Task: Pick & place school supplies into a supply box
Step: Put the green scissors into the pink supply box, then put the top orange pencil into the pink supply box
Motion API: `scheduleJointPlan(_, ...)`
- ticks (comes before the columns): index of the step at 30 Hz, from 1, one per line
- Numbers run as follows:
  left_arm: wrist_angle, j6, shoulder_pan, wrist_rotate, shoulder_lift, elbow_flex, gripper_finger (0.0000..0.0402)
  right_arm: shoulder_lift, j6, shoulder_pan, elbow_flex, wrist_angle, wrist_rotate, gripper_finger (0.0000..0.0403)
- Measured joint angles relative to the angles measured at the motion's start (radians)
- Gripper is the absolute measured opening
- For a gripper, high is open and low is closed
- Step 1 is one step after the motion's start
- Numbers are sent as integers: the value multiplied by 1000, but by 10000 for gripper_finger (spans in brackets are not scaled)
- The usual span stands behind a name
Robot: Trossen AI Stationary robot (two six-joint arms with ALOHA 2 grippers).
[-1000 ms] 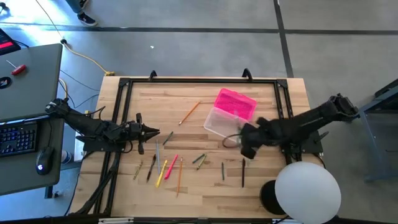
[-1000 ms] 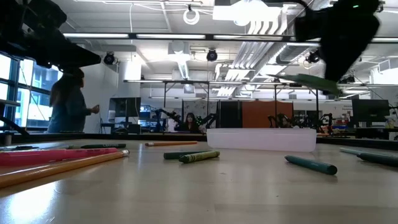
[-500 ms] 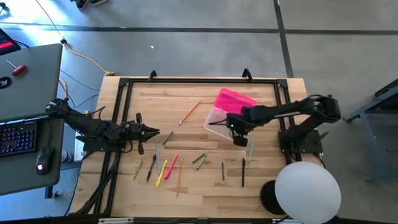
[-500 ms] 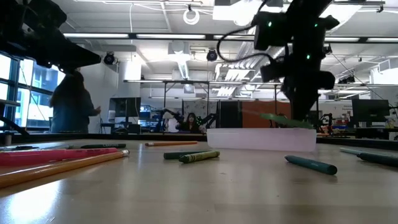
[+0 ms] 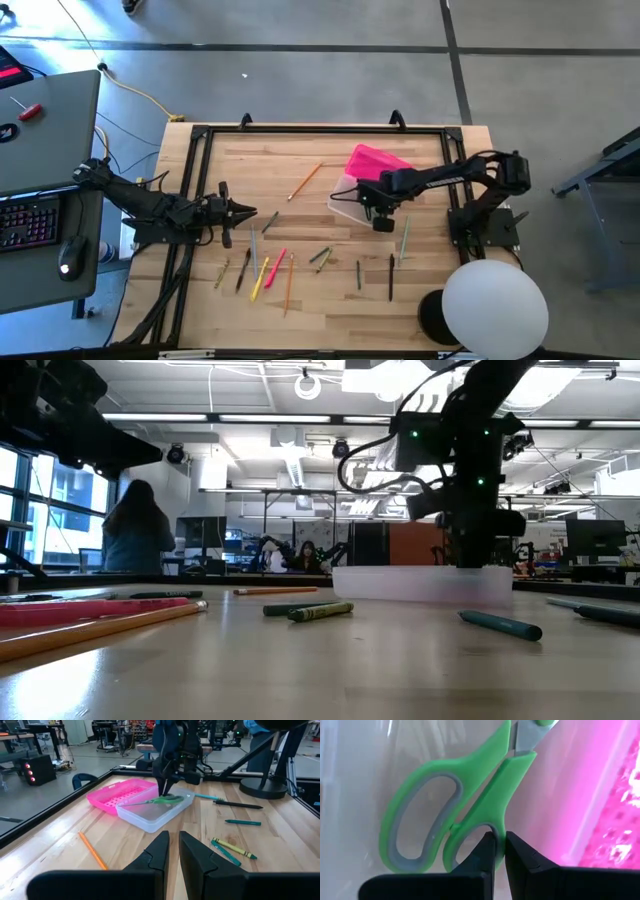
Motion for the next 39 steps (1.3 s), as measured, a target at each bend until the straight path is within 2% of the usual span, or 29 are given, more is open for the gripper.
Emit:
scheduleJointPlan(12, -2, 0, 0, 0, 0, 0, 74, 0, -16, -18, 0, 28, -81, 12)
scheduleJointPlan(17, -3, 0, 0, 30, 0, 0, 74, -1, -36, -17, 0, 20, -105, 18)
scheduleJointPlan(28, -2, -6, 0, 31, 0, 0, 74, -2, -79, -17, 0, 19, 2, 125)
scheduleJointPlan(33, -1, -167, 0, -2, 0, 0, 74, -2, -18, -12, 7, 16, -25, 149)
scheduleJointPlan(39, -2, -304, 0, -53, 0, 53, 74, -2, -7, 19, 111, -95, -5, 145)
